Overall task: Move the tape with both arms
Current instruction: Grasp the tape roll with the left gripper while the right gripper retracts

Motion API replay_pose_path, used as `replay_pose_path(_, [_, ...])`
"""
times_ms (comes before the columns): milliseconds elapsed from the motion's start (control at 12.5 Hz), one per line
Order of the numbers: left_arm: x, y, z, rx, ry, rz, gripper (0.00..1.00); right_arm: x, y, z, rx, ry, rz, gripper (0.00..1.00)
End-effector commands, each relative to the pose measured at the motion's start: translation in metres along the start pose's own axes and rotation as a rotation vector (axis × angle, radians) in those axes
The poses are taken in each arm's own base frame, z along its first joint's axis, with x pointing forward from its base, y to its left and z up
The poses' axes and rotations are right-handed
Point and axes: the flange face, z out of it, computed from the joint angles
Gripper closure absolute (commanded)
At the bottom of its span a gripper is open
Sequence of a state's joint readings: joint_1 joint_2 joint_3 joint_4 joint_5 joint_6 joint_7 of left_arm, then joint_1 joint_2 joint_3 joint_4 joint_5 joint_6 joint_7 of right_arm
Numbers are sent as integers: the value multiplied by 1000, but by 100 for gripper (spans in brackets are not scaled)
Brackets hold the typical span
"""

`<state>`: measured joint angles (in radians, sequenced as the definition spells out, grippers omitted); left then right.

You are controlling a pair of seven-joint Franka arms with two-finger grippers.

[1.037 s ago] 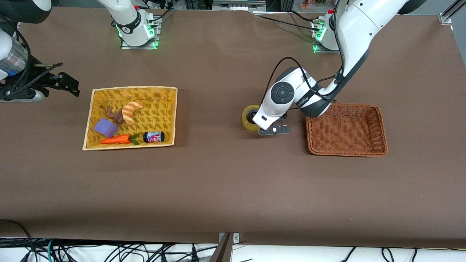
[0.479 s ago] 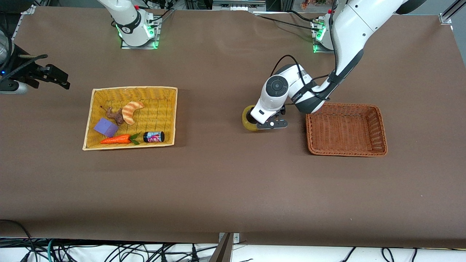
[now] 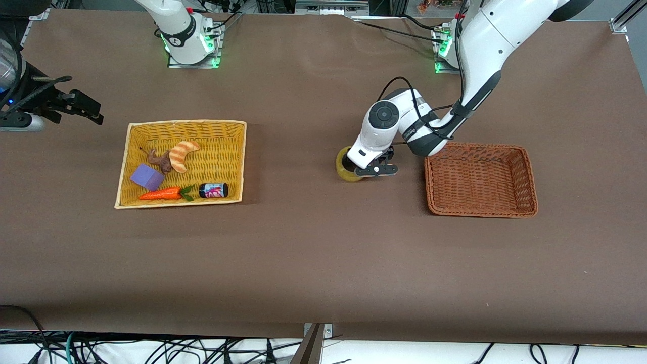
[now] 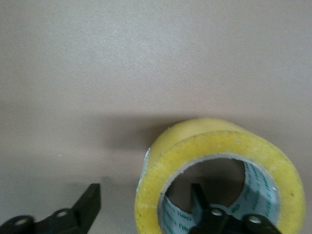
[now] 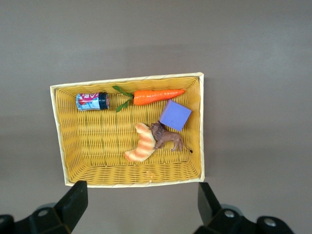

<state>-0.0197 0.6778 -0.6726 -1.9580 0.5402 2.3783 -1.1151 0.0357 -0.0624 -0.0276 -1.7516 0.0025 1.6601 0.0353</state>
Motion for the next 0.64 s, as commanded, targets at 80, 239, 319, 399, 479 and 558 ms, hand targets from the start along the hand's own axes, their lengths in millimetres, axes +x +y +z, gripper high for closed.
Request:
replay_pose_path(80, [-2, 0, 5, -6, 15, -63, 100, 4, 4, -5, 21, 1, 23, 0])
replay_pose_path(239, [1, -2, 4, -9, 12, -75, 100, 9, 3, -7, 20, 7, 20, 0])
replay_pose_path(319, [4, -3, 3, -12, 9, -80, 100, 12, 2, -9, 21, 12, 17, 0])
replay_pose_path(399, [8, -6, -1, -14, 14, -76, 100, 12, 1, -10, 21, 13, 17, 0])
replay_pose_path(479, [18, -15, -12, -8, 28, -79, 100, 13, 1, -9, 21, 9, 14, 0])
replay_pose_path(558, [25, -24, -33, 3, 25, -44, 100, 13, 1, -8, 21, 5, 16, 0])
